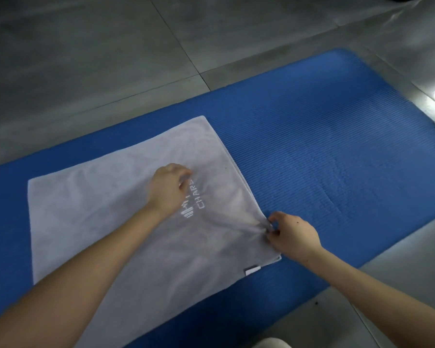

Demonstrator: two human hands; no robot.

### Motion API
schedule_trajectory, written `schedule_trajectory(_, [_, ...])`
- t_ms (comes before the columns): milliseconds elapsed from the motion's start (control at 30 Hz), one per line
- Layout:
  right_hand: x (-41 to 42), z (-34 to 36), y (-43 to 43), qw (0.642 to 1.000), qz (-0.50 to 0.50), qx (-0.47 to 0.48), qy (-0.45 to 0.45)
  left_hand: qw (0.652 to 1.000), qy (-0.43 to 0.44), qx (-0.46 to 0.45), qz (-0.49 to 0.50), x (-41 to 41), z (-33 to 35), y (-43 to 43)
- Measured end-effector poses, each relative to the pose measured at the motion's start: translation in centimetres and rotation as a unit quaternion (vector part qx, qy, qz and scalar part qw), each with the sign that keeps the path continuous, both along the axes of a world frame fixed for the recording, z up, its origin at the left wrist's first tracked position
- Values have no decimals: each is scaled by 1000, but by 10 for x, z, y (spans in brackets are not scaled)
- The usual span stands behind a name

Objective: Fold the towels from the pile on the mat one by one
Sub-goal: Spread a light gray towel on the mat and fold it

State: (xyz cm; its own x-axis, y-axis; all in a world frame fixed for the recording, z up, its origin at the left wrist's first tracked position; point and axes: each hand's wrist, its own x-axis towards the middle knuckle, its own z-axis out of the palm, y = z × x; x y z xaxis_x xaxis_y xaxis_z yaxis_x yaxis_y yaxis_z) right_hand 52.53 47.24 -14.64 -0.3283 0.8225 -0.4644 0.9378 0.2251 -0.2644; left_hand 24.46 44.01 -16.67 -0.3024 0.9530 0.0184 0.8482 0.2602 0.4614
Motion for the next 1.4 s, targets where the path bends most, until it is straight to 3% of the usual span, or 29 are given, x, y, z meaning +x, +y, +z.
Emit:
schedule_trajectory(200, [17, -3, -13, 997, -26, 62, 36, 997, 62, -37, -34, 9, -8, -117])
schedule_trajectory(467, [28, -17, -44, 990, -92, 3, 104, 981, 120, -138, -62, 10, -18, -227])
schedule_trajectory(667, [25, -21, -49, 993, -100, 40, 50, 942, 151, -275, -122, 33, -15, -260])
schedule_trajectory(767, [18, -20, -58, 993, -72, 91, -22, 931, 169, -293, -140, 28, -13, -266])
schedule_trajectory(833, [16, -21, -64, 991, -84, 105, -16, 935, 158, -287, -135, 27, -10, -266])
schedule_trajectory(1033, [18, -14, -49, 972, -205, -34, 108, 965, 134, -193, -120, 25, 14, -245])
schedule_trajectory(1167, [-1, 18, -42, 906, -278, -136, 288, 974, 71, -204, -72, 25, 25, -231])
schedule_trajectory(1267, [-38, 54, -47, 889, -232, -149, 366, 974, -37, -223, 16, 9, 51, -218])
schedule_trajectory(1400, [-111, 95, -71, 910, -89, -90, 396, 955, -99, -276, 44, -44, 116, -204])
